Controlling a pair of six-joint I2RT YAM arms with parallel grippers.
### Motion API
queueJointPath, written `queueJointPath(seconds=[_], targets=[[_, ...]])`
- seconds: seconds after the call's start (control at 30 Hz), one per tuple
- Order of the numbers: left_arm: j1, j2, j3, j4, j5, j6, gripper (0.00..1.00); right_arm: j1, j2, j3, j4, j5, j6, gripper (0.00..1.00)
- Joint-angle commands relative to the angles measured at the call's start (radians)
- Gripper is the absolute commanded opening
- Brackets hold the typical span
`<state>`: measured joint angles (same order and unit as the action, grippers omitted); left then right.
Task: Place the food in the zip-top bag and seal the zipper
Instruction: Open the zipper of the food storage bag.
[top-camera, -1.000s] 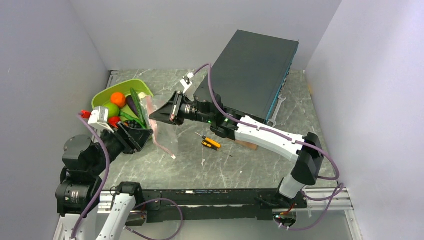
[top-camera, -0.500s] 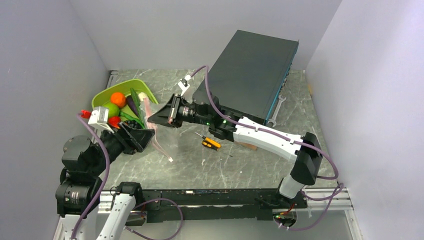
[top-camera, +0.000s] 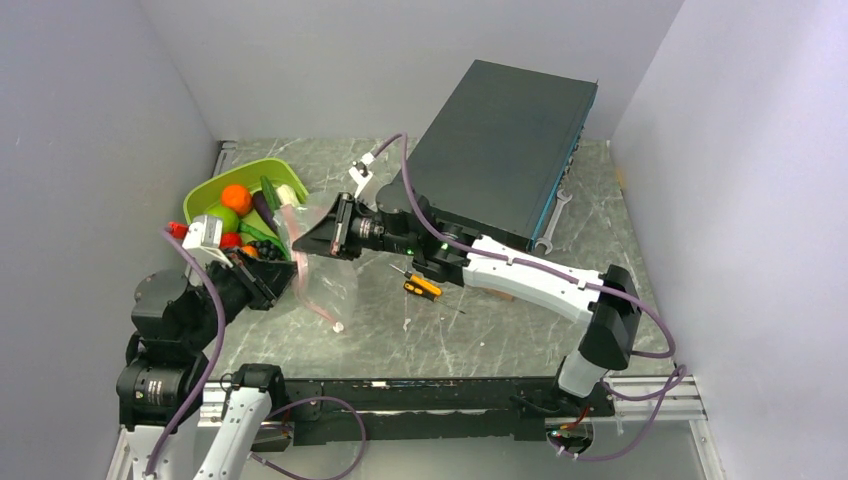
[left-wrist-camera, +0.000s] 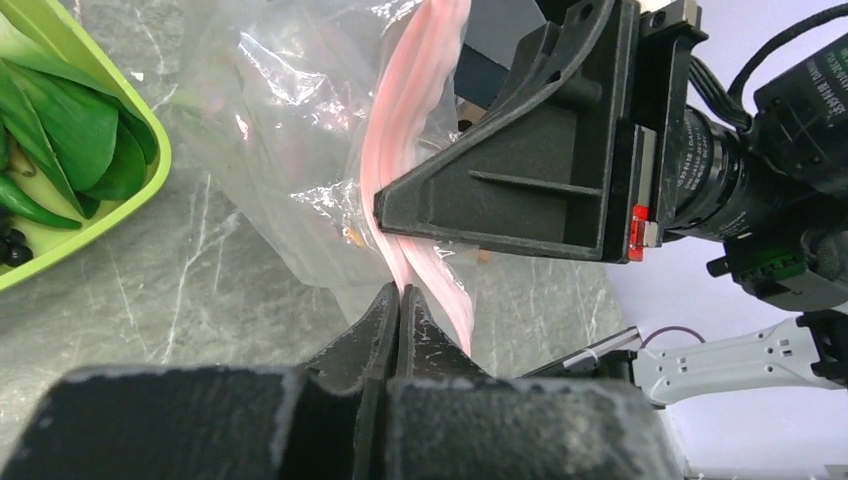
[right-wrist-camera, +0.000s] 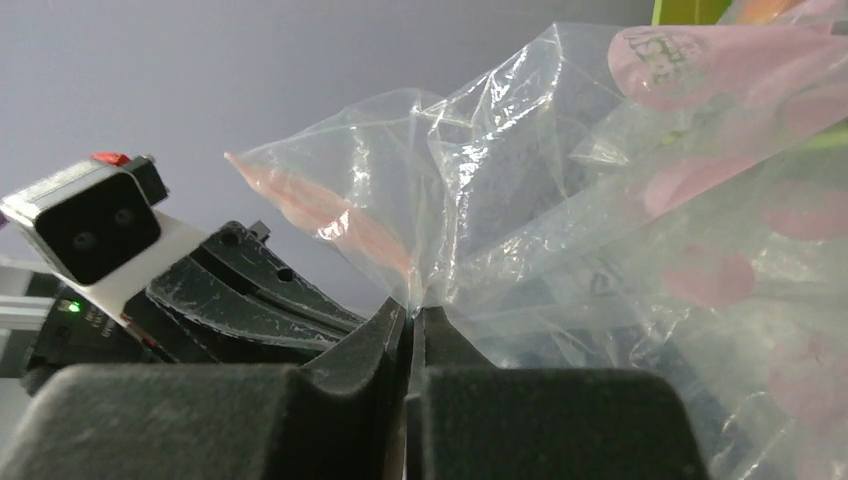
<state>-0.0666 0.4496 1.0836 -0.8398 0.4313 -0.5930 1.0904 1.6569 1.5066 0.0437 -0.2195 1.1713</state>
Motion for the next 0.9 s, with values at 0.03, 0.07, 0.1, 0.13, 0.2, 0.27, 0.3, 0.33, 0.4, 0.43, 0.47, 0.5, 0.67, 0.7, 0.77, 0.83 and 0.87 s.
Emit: queueJointPath(seconds=[0.03, 0.07, 0.1, 0.13, 0.2, 0.27, 0.3, 0.33, 0.4, 0.43, 0.47, 0.5, 0.67, 0.7, 0.77, 0.83, 0.87], targets=[[0.001, -0.002, 0.002, -0.006, -0.054, -0.022, 0.0, 0.019, -0.058, 0.03, -0.076, 0.05, -0.202, 0.26], [0.001, -0.011, -0.001, -0.004, -0.068, -0.04, 0.0, 0.024, -0.062, 0.045, -0.134, 0.072, -0.253, 0.34], [0.001, -0.019, -0.004, -0.006, -0.085, -0.066, 0.0, 0.029, -0.065, 0.065, -0.191, 0.098, -0.312, 0.41], [0.001, -0.024, -0.003, -0.017, -0.103, -0.082, 0.0, 0.037, -0.07, 0.074, -0.229, 0.124, -0.371, 0.49], [0.001, -0.025, -0.002, -0.038, -0.132, -0.103, 0.0, 0.063, -0.085, 0.079, -0.287, 0.192, -0.473, 0.63], [0.0, -0.025, -0.003, -0.058, -0.157, -0.132, 0.0, 0.106, -0.099, 0.085, -0.329, 0.275, -0.552, 0.69], [0.001, -0.023, -0.002, -0.063, -0.163, -0.145, 0.0, 0.13, -0.101, 0.098, -0.351, 0.327, -0.595, 0.71], [0.0, -0.018, 0.001, -0.066, -0.171, -0.153, 0.0, 0.157, -0.102, 0.112, -0.368, 0.382, -0.623, 0.72], [-0.001, -0.008, 0.013, -0.075, -0.185, -0.167, 0.0, 0.202, -0.091, 0.14, -0.402, 0.499, -0.659, 0.72], [0.0, -0.005, 0.015, -0.073, -0.189, -0.172, 0.0, 0.221, -0.084, 0.15, -0.409, 0.543, -0.67, 0.72], [0.001, -0.003, 0.012, -0.068, -0.19, -0.179, 0.0, 0.24, -0.072, 0.16, -0.411, 0.587, -0.675, 0.72], [0.001, -0.003, 0.005, -0.064, -0.188, -0.191, 0.0, 0.255, -0.058, 0.177, -0.418, 0.635, -0.673, 0.72], [0.0, 0.015, 0.011, -0.075, -0.181, -0.24, 0.0, 0.312, 0.113, 0.428, -0.64, 0.92, -0.624, 0.67], [0.001, 0.017, 0.013, -0.08, -0.184, -0.242, 0.0, 0.323, 0.137, 0.456, -0.665, 0.962, -0.626, 0.64], [0.0, 0.011, 0.01, -0.088, -0.194, -0.255, 0.0, 0.339, 0.16, 0.472, -0.661, 1.009, -0.65, 0.52], [0.0, 0.001, 0.008, -0.09, -0.195, -0.258, 0.0, 0.348, 0.181, 0.493, -0.674, 1.047, -0.674, 0.43], [0.001, 0.0, 0.01, -0.092, -0.201, -0.254, 0.0, 0.35, 0.193, 0.518, -0.689, 1.072, -0.688, 0.42]])
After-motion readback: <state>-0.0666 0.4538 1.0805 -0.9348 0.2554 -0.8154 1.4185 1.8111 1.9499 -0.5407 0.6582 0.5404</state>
